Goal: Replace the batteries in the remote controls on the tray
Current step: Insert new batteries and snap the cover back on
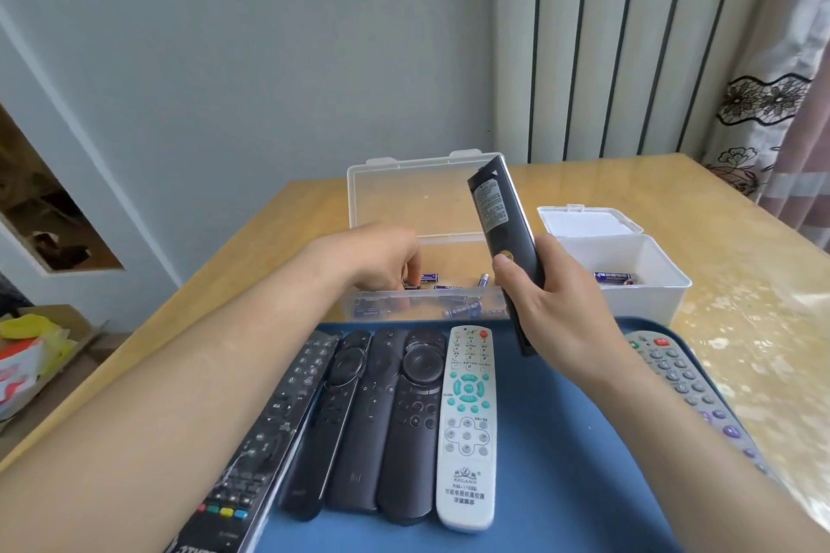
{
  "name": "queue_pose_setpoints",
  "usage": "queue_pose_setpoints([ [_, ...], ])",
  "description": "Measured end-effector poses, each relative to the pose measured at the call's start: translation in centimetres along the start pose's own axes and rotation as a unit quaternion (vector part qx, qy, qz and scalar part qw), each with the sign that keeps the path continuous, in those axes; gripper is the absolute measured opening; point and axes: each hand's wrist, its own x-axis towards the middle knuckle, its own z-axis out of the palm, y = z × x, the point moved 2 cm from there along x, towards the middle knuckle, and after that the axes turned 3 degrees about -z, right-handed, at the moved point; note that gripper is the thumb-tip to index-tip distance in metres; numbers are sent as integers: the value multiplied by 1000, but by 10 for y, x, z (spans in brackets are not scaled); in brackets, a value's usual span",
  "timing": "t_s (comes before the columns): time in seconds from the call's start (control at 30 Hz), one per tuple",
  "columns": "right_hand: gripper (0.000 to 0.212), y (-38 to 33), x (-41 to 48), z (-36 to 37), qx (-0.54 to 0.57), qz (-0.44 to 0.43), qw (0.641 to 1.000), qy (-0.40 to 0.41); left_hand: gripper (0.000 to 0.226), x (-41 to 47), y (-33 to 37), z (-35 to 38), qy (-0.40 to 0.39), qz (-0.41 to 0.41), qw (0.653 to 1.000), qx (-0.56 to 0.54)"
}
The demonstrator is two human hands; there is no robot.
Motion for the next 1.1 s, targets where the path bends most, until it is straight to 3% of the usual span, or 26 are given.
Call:
queue_pose_setpoints([
  [0.17, 29, -1, -1, 0, 3, 0, 1000, -2, 16, 0, 4, -4, -9, 6, 999, 47],
  [0.3, 29, -2, -1, -1, 2, 0, 1000, -3, 20, -2, 3, -5, -13, 15, 999, 43],
  [0.4, 28, -2, -1, -1, 10, 4, 1000, -3, 9, -2, 7, -9, 6, 33, 999, 15],
  [0.53, 31, -3, 0, 1, 30, 21, 999, 5, 24, 5, 27, -6, 13, 77, 997, -30],
  [0.7, 27, -2, 3, 1, 112, 83, 990, 12, 9, 13, 42, -6, 5, 70, 998, 2],
  [0.8, 21, -2, 2, -2, 180, 134, 974, 17, 27, 13, 46, -7, 12, 72, 997, 36],
  [0.87, 21, -5, 0, -5, 213, 154, 965, 21, 28, 10, 44, -8, 5, 68, 997, 25],
  [0.93, 21, -6, -1, -7, 241, 159, 957, 25, 18, 4, 37, -12, 15, 60, 998, -30],
  [1.0, 19, -8, -1, -8, 257, 153, 954, 27, 8, -5, 28, -18, 67, 44, 978, -191],
  [1.03, 19, -10, -1, -9, 268, 149, 951, 28, 7, -12, 25, -20, 100, 40, 948, -299],
  [1.1, 21, -14, 0, -10, 300, 143, 943, 22, 9, -30, 27, -21, 131, 46, 847, -513],
])
